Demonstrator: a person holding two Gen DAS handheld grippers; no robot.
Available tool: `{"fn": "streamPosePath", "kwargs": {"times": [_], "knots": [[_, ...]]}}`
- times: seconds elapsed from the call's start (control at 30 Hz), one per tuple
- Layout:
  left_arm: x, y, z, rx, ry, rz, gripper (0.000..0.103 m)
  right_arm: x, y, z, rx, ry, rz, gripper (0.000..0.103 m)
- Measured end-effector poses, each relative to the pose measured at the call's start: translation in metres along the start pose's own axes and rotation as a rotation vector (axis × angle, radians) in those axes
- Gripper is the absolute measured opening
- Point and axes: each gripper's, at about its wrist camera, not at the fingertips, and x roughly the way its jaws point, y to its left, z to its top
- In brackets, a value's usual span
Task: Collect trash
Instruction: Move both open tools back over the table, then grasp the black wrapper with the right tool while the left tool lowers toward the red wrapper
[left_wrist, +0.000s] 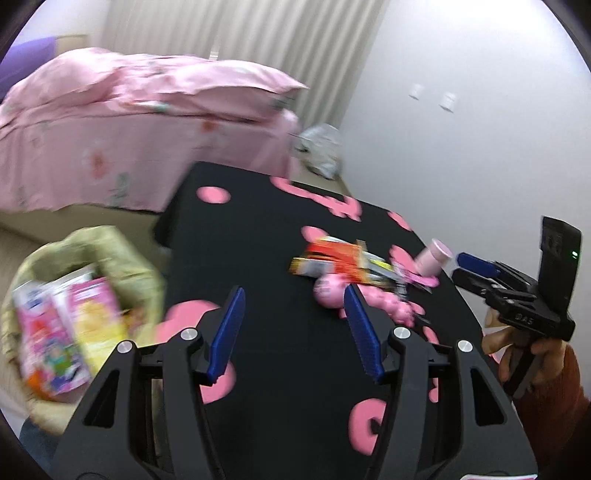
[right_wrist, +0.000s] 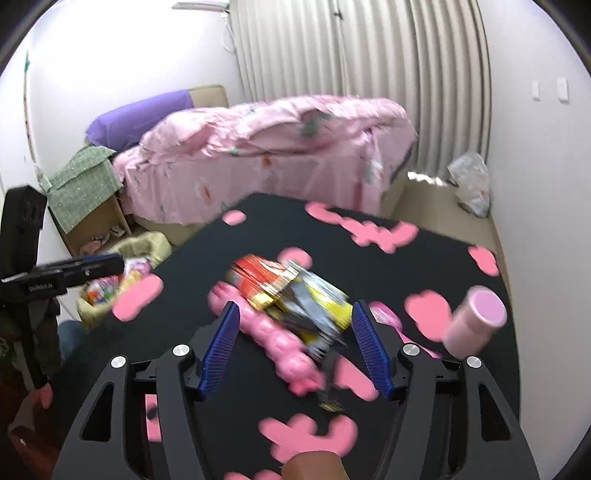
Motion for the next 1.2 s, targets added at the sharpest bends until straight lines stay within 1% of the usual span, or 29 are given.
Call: {"fn": "streamPosePath", "kwargs": {"times": [0.07,0.17,0.2,0.23,0.27,0.33,0.37,0.4,0.47,0.53,0.57,0.6,0.63,0.67,0.7,0.73,0.77,0.8,0.87,0.9,0.97,1.03,1.07,1.1,1.13,1.17,1.2], "knots": [[0.015,-0.013,0.006,0.048,0.011,-0.032,0.053,0.001,-0.013,-0.009,0.008,0.025,-0.028,0.059],[0.048,-0.036,0.023,0.133,0.036,-0.083,0.054,0.001,-0.026,-0.020,0.013,0.030,-0.067,0.060],[0.062,-0.043,0.030,0.161,0.053,-0.102,0.058,0.000,-0.028,-0.024,0.016,0.031,-0.071,0.059],[0.080,-0.048,0.038,0.190,0.076,-0.103,0.059,0.000,-0.030,-0.028,0.018,0.029,-0.072,0.059],[0.094,-0.052,0.043,0.209,0.096,-0.086,0.059,-0.001,-0.032,-0.031,0.017,0.027,-0.072,0.060],[0.130,-0.053,0.051,0.235,0.156,-0.009,0.059,-0.003,-0.031,-0.035,0.011,0.023,-0.075,0.059],[0.146,-0.048,0.053,0.227,0.192,0.025,0.059,-0.003,-0.033,-0.037,0.006,0.021,-0.081,0.059],[0.155,-0.044,0.054,0.212,0.214,0.034,0.059,-0.003,-0.034,-0.039,0.004,0.020,-0.084,0.059],[0.169,-0.027,0.052,0.128,0.286,0.026,0.059,-0.003,-0.041,-0.041,0.011,0.023,-0.079,0.059],[0.167,-0.015,0.048,0.047,0.314,-0.006,0.059,0.001,-0.049,-0.042,0.032,0.033,-0.058,0.060],[0.164,-0.012,0.047,0.021,0.314,-0.023,0.057,0.005,-0.052,-0.042,0.042,0.040,-0.043,0.060],[0.157,-0.010,0.044,0.008,0.310,-0.039,0.049,0.009,-0.054,-0.042,0.053,0.050,-0.023,0.060],[0.151,-0.009,0.041,0.010,0.308,-0.043,0.045,0.015,-0.054,-0.042,0.059,0.057,-0.001,0.060],[0.146,-0.008,0.038,0.018,0.306,-0.033,0.040,0.019,-0.053,-0.042,0.059,0.061,0.009,0.060],[0.139,-0.006,0.031,0.034,0.302,-0.002,0.037,0.024,-0.050,-0.041,0.053,0.063,0.017,0.060],[0.133,-0.006,0.028,0.036,0.300,0.007,0.037,0.031,-0.045,-0.039,0.041,0.068,0.025,0.060],[0.128,-0.003,0.024,0.028,0.298,0.016,0.033,0.035,-0.042,-0.038,0.033,0.073,0.028,0.060],[0.122,0.002,0.019,0.014,0.305,0.053,0.029,0.041,-0.038,-0.036,0.026,0.078,0.031,0.060],[0.112,0.007,0.013,0.005,0.293,0.091,0.026,0.052,-0.034,-0.030,0.026,0.088,0.048,0.060],[0.104,0.011,0.009,-0.008,0.281,0.107,0.026,0.058,-0.033,-0.027,0.032,0.097,0.058,0.060],[0.093,0.015,0.007,-0.023,0.260,0.102,0.026,0.069,-0.033,-0.022,0.050,0.117,0.058,0.060],[0.084,0.017,0.009,-0.019,0.220,0.057,0.033,0.080,-0.034,-0.017,0.062,0.134,0.047,0.060],[0.083,0.017,0.011,-0.010,0.209,0.041,0.043,0.086,-0.035,-0.016,0.071,0.143,0.041,0.057],[0.082,0.014,0.015,0.012,0.190,0.010,0.046,0.091,-0.036,-0.015,0.079,0.152,0.039,0.048],[0.082,0.011,0.019,0.033,0.175,-0.010,0.051,0.095,-0.037,-0.016,0.087,0.164,0.047,0.045],[0.083,0.005,0.024,0.080,0.154,-0.037,0.053,0.095,-0.037,-0.017,0.091,0.161,0.051,0.042],[0.085,0.000,0.028,0.128,0.142,-0.055,0.054,0.093,-0.036,-0.018,0.090,0.156,0.053,0.028]]}}
